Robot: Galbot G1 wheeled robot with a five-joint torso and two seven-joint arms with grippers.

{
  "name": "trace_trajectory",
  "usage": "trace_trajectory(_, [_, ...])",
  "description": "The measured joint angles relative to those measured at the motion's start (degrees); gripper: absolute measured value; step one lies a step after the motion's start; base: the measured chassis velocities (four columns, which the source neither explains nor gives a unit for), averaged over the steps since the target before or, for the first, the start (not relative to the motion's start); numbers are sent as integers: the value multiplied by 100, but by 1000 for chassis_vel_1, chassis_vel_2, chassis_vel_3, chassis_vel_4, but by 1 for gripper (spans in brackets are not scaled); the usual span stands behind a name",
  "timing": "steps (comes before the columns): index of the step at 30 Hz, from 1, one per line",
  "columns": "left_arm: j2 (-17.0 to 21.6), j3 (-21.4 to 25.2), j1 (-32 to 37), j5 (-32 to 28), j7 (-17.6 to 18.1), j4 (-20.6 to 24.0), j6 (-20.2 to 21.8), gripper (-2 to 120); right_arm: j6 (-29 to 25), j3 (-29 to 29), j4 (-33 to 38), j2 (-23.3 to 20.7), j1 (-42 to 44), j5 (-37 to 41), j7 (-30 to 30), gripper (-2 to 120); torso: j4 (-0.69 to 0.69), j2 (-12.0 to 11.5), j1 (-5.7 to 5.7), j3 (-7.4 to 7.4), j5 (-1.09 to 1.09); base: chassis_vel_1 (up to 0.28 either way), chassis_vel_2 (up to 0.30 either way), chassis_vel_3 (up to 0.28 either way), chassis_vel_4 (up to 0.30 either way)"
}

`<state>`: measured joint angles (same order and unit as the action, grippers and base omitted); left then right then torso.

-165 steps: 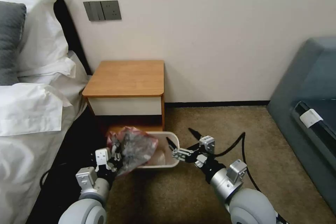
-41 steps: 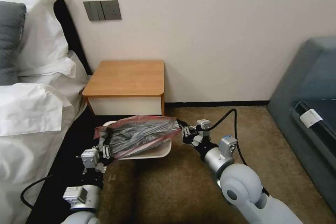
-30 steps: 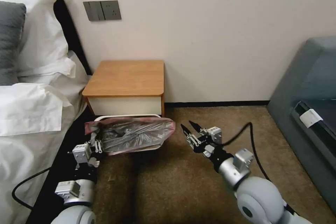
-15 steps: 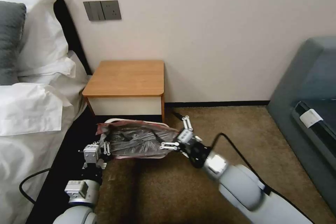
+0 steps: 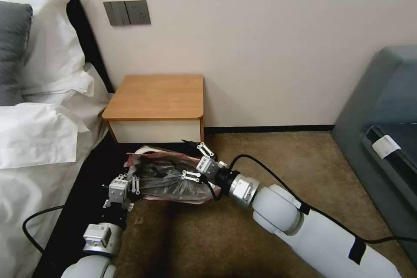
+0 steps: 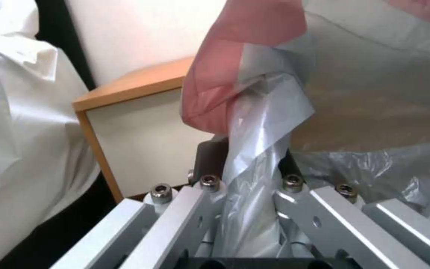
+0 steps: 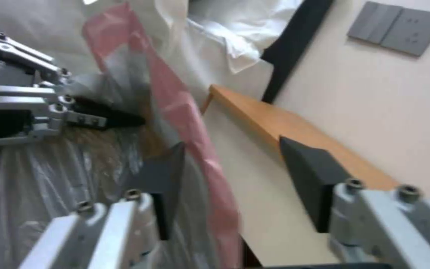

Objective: Pick up the garbage bag from the table and place it over the trash can.

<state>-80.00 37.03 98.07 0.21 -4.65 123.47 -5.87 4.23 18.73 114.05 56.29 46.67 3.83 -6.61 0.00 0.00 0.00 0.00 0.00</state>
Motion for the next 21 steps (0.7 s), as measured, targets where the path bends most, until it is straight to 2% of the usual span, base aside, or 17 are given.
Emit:
trace_trajectory(3, [-6, -18, 17, 42, -20, -7, -13, 7, 1, 60, -33, 45, -40, 6, -5, 45, 0, 0, 0, 0, 0, 0, 0, 0, 0])
trace_trajectory(5, [-22, -35, 37, 76, -33, -13, -34, 7, 2, 78, -50, 84, -26, 20, -4, 35, 0, 0, 0, 0, 0, 0, 0, 0, 0])
trace_trajectory(9, [-31, -49, 46, 89, -39, -16, -41, 7, 2, 93, -51, 85, 7, 21, -1, 27, 0, 0, 0, 0, 0, 0, 0, 0, 0])
trace_trajectory(11, [-39, -66, 46, 95, -39, -16, -45, 7, -3, 94, -43, 83, 59, 22, 4, 15, 0, 0, 0, 0, 0, 0, 0, 0, 0])
trace_trajectory(13, [-40, -73, 46, 95, -39, -16, -45, 7, -4, 94, -36, 80, 73, 23, 7, 12, -1, 0, 0, 0, 0, 0, 0, 0, 0])
trace_trajectory(15, [-49, -82, 38, 95, -40, -18, -47, 7, -12, 92, -13, 40, 119, 27, 14, 0, 0, 0, 0, 0, 0, 0, 0, 0, 0])
trace_trajectory(21, [-57, -90, 39, 100, -39, -22, -59, 7, -19, 87, 25, -7, 137, 30, 31, 0, 0, 0, 0, 0, 0, 0, 0, 0, 0])
